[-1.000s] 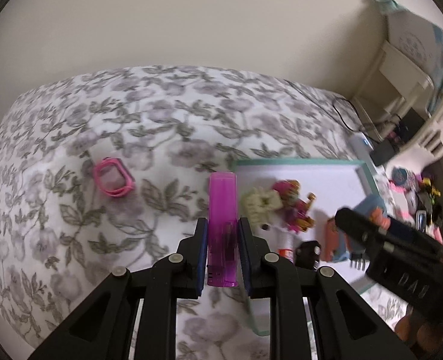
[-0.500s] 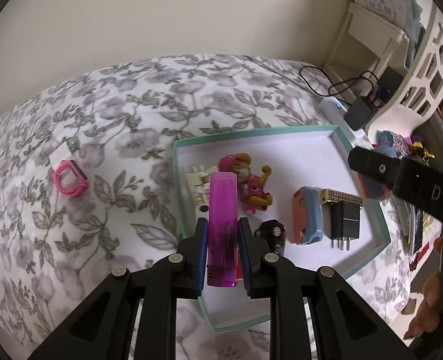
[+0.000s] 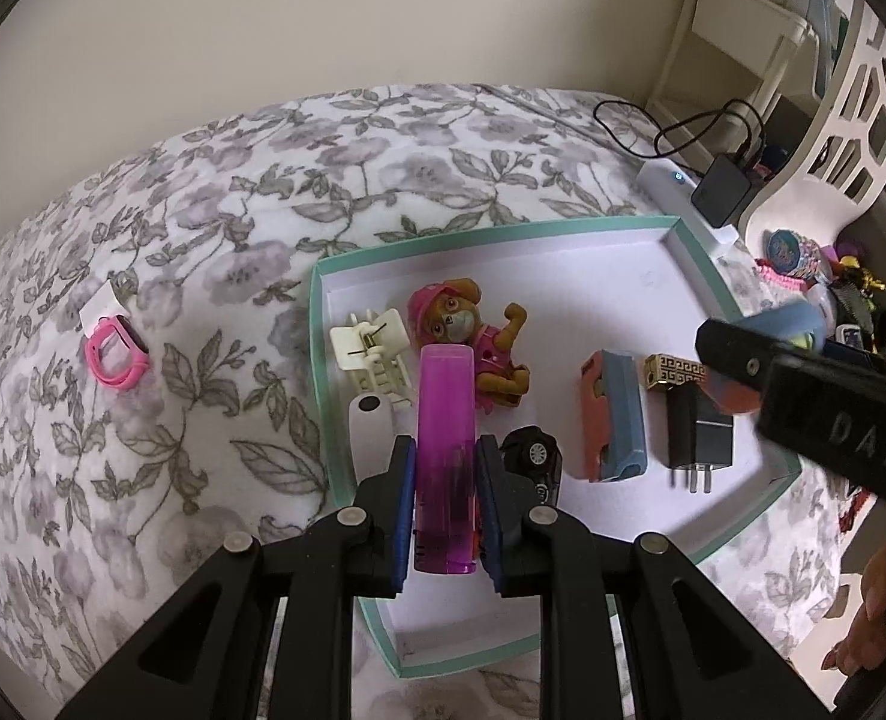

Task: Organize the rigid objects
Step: 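Lower both held objects into the tray and open both tools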

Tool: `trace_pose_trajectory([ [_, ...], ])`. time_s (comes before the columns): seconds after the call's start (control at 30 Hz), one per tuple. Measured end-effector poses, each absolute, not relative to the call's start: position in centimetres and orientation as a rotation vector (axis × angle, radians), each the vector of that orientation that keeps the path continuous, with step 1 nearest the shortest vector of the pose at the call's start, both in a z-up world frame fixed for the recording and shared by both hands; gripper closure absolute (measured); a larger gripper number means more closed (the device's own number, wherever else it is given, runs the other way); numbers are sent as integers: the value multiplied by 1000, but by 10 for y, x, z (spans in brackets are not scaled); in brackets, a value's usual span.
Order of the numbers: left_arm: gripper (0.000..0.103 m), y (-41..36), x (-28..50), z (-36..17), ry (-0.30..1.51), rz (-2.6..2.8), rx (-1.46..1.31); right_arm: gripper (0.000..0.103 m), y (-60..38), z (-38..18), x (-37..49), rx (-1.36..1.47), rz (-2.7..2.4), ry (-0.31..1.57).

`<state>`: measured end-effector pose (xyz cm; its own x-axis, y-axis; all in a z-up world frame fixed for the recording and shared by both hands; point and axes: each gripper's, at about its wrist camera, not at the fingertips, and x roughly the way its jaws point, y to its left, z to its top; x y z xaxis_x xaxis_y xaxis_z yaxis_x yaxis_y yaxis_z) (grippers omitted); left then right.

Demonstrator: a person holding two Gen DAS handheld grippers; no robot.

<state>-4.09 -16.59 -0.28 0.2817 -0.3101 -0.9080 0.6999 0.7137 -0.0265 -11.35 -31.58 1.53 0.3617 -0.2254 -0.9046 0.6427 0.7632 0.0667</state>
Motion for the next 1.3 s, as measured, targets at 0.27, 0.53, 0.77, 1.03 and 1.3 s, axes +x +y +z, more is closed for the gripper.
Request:
trace_pose_trajectory([
  [0.27, 83, -171, -43, -12, 1087, -691, 459, 24, -310, -5, -102, 438, -525, 1130],
  [0.53, 83, -174, -42, -21, 1097, -679, 482, 24, -311, -21, -99, 457, -511, 1174],
  [0.77, 83, -177, -43, -29, 1108, -675, 510, 24, -310, -23, -97, 441, -509, 1178],
  [1.03, 73, -177, -43, -28, 1107, -680, 506, 24, -309, -23, -96, 436, -506, 1187],
  [1.3, 58, -178, -44, -23, 1100, -700, 484, 18, -312, -21, -100, 457, -515, 1172],
])
